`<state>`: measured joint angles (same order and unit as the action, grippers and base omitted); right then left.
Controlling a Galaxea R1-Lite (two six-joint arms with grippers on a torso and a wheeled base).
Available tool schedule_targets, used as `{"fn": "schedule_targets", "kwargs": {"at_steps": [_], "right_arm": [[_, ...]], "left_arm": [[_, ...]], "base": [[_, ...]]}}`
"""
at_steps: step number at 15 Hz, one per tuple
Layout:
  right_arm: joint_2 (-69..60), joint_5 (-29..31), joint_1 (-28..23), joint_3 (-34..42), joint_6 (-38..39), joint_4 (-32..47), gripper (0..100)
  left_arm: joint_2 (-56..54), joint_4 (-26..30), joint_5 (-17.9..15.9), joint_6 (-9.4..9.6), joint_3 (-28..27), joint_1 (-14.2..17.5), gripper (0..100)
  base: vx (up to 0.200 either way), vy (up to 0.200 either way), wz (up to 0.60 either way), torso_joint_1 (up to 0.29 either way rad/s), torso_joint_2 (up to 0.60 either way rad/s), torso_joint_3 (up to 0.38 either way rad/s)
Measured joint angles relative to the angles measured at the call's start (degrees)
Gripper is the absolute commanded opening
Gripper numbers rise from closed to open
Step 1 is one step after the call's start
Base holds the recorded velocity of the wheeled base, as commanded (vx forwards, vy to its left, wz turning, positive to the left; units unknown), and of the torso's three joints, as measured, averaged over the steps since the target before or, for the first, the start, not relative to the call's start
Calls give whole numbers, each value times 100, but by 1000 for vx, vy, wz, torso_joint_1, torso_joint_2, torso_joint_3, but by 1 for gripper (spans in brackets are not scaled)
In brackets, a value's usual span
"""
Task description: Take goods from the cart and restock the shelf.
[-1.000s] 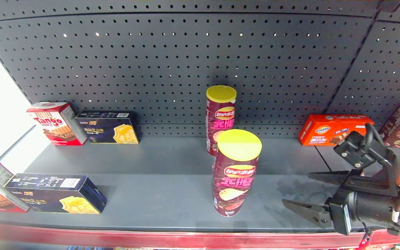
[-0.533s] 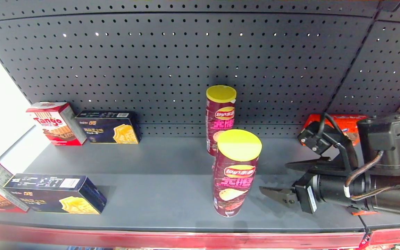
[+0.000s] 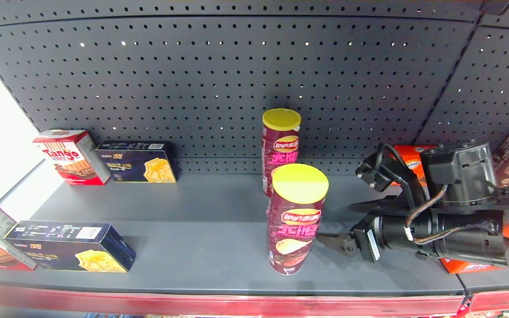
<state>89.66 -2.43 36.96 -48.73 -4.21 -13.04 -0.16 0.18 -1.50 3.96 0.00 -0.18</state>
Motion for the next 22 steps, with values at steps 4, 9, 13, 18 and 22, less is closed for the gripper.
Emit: {"fn": "schedule_targets", "kwargs": {"at_steps": [4, 9, 13, 18, 22], "right_arm": [[113, 0, 68, -55, 0, -22, 100], [-26, 163, -48, 5, 11, -80, 100], [-829, 276, -857, 232, 18, -110, 100], [-2883, 428, -2225, 1356, 13, -67, 100], [-5452, 795, -2981, 2911, 0, 172, 100]], "left_arm": [[2, 0, 2, 0, 0, 0, 100], [5, 0, 0, 0, 0, 2, 100], [5, 0, -2, -20, 0, 0, 100], [5, 0, -5, -44, -2, 0, 100], [5, 6, -6, -44, -10, -6, 100]], "base": [[0, 0, 0, 0, 0, 0], [0, 0, 0, 0, 0, 0], [0, 0, 0, 0, 0, 0], [0, 0, 0, 0, 0, 0], [0, 0, 0, 0, 0, 0]]}}
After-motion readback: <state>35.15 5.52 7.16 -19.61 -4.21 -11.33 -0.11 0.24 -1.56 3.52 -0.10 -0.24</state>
